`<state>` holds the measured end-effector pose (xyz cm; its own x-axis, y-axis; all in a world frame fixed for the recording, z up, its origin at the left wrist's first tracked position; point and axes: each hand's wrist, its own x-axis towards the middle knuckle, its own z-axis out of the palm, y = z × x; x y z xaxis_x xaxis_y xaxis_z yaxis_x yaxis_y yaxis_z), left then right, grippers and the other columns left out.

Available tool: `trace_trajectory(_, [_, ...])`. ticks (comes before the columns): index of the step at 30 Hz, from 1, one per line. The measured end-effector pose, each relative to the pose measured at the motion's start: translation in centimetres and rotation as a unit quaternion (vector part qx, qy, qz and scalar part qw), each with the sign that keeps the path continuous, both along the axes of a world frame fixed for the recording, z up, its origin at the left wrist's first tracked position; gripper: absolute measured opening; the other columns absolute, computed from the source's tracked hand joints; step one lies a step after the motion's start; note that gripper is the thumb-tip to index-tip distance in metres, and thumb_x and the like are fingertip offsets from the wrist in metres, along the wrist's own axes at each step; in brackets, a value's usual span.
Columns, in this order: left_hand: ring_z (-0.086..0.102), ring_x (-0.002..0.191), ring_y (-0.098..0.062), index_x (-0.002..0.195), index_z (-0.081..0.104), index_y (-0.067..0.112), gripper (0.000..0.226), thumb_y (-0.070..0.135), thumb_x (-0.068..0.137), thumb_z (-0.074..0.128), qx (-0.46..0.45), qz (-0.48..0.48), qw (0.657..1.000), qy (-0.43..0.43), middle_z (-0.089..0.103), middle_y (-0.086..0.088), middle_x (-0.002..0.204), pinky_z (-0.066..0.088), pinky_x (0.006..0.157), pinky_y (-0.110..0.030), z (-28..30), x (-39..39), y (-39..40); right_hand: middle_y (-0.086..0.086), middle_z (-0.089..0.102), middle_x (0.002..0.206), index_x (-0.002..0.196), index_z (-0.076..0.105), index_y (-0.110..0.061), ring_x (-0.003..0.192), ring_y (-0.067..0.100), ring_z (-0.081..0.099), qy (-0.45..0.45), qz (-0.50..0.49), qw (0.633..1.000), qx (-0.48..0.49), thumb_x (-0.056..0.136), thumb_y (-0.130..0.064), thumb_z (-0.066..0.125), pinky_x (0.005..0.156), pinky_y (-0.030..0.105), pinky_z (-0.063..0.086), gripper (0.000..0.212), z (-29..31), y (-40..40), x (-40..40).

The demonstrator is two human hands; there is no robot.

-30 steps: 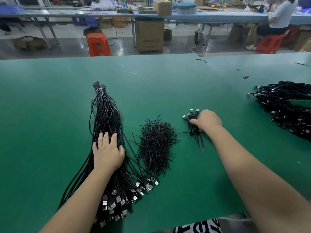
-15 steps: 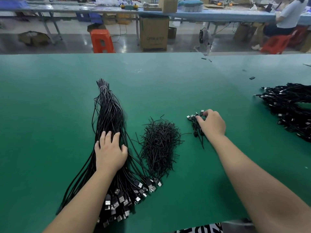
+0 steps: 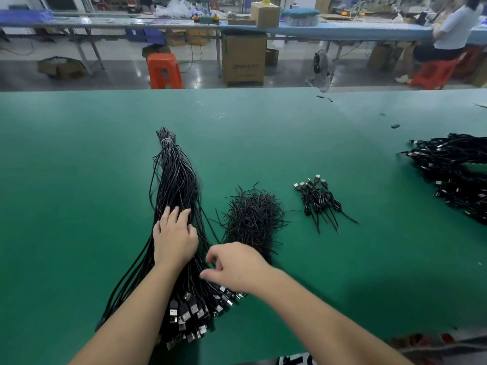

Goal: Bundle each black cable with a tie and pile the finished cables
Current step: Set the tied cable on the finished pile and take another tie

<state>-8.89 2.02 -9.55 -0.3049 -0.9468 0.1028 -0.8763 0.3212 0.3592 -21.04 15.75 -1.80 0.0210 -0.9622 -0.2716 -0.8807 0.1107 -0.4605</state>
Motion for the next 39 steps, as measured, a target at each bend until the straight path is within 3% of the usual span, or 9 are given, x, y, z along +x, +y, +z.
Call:
trace_trajectory(7, [0.013, 0.153, -0.02, 0.148, 0.044, 0.023, 0.05, 0.028, 0.098, 0.044, -0.002, -0.002, 1.0, 0.011, 0.034, -0.004, 0.16, 0.014, 0.123, -0.047, -0.2, 0.2, -0.1, 0.001, 0.069, 0.115, 0.137, 0.047, -0.02, 0.109, 0.025, 0.061, -0.004, 0.019, 0.998, 0.051, 0.091, -0.034, 0.069, 0.088, 0.041, 0.052, 0.052, -0.9, -0.1, 1.8])
trace_trajectory(18, [0.017, 0.152, -0.017, 0.138, 0.057, 0.03, 0.04, 0.026, 0.1, 0.044, 0.012, -0.01, 0.997, 0.08, 0.04, -0.003, 0.157, 0.013, 0.123, -0.045, -0.3, 0.5, -0.3, 0.006, 0.064, 0.099, 0.126, 0.044, -0.012, 0.09, 0.03, 0.063, 0.037, -0.012, 0.997, 0.064, 0.086, -0.02, 0.061, 0.071, 0.039, 0.051, 0.044, 0.3, 0.8, 1.5])
trace_trajectory(23, [0.028, 0.148, -0.023, 0.128, 0.066, 0.023, 0.033, 0.021, 0.1, 0.05, -0.007, -0.005, 0.992, 0.126, 0.05, -0.008, 0.149, 0.019, 0.121, -0.048, 0.0, 0.4, 0.1, 0.001, 0.066, 0.087, 0.126, 0.045, -0.02, 0.076, 0.019, 0.062, -0.142, -0.112, 0.981, 0.071, 0.095, -0.019, 0.047, 0.065, 0.034, 0.05, 0.031, 0.5, 1.4, -0.1])
trace_trajectory(26, [0.044, 0.137, -0.023, 0.116, 0.073, 0.021, 0.027, 0.013, 0.096, 0.056, -0.053, -0.05, 0.985, 0.157, 0.061, -0.003, 0.136, 0.026, 0.117, -0.046, 0.6, 0.2, 0.6, 0.0, 0.069, 0.076, 0.119, 0.048, -0.025, 0.061, 0.017, 0.064, -0.305, -0.181, 0.934, 0.04, 0.1, -0.014, 0.048, 0.057, 0.032, 0.049, 0.022, 0.7, 1.8, -1.2])
trace_trajectory(28, [0.053, 0.128, -0.015, 0.106, 0.076, 0.024, 0.027, 0.008, 0.095, 0.057, -0.01, -0.092, 0.968, 0.232, 0.065, 0.012, 0.117, 0.031, 0.112, -0.035, 1.5, 0.0, 0.9, 0.002, 0.069, 0.076, 0.111, 0.056, -0.022, 0.062, 0.019, 0.065, -0.371, -0.216, 0.903, -0.016, 0.1, -0.012, 0.054, 0.064, 0.037, 0.054, 0.015, 0.9, 2.0, -1.9])
trace_trajectory(31, [0.049, 0.123, 0.002, 0.096, 0.075, 0.038, 0.036, 0.007, 0.096, 0.056, 0.108, -0.144, 0.943, 0.28, 0.062, 0.024, 0.109, 0.019, 0.119, -0.031, 3.2, 0.1, 2.0, 0.004, 0.069, 0.082, 0.103, 0.065, -0.014, 0.069, 0.017, 0.068, -0.427, -0.248, 0.866, -0.083, 0.098, -0.005, 0.06, 0.073, 0.032, 0.06, 0.011, 1.0, 2.4, -2.9])
trace_trajectory(34, [0.051, 0.128, 0.002, 0.096, 0.078, 0.04, 0.031, 0.016, 0.095, 0.058, 0.182, -0.232, 0.908, 0.299, 0.069, 0.016, 0.12, 0.03, 0.117, -0.033, 4.8, 0.6, 3.5, 0.007, 0.072, 0.083, 0.101, 0.068, -0.009, 0.07, 0.012, 0.07, -0.442, -0.26, 0.85, -0.124, 0.096, 0.001, 0.061, 0.07, 0.022, 0.056, 0.013, 1.2, 2.6, -3.5])
trace_trajectory(37, [0.055, 0.124, 0.002, 0.101, 0.077, 0.039, 0.017, 0.039, 0.091, 0.064, 0.173, -0.297, 0.891, 0.297, 0.069, 0.023, 0.117, 0.038, 0.107, -0.026, 6.4, 0.9, 5.2, 0.006, 0.072, 0.078, 0.098, 0.069, -0.01, 0.07, 0.015, 0.07, -0.462, -0.28, 0.826, -0.159, 0.096, 0.002, 0.062, 0.069, 0.022, 0.056, 0.015, 1.3, 2.3, -3.8])
trace_trajectory(39, [0.057, 0.118, 0.0, 0.103, 0.077, 0.034, 0.015, 0.035, 0.088, 0.074, 0.092, -0.307, 0.912, 0.258, 0.069, 0.023, 0.112, 0.041, 0.104, -0.026, 7.1, 0.9, 6.0, 0.007, 0.072, 0.077, 0.098, 0.07, -0.01, 0.068, 0.015, 0.069, -0.484, -0.29, 0.808, -0.17, 0.095, 0.002, 0.062, 0.067, 0.021, 0.055, 0.015, 1.4, 2.1, -4.0])
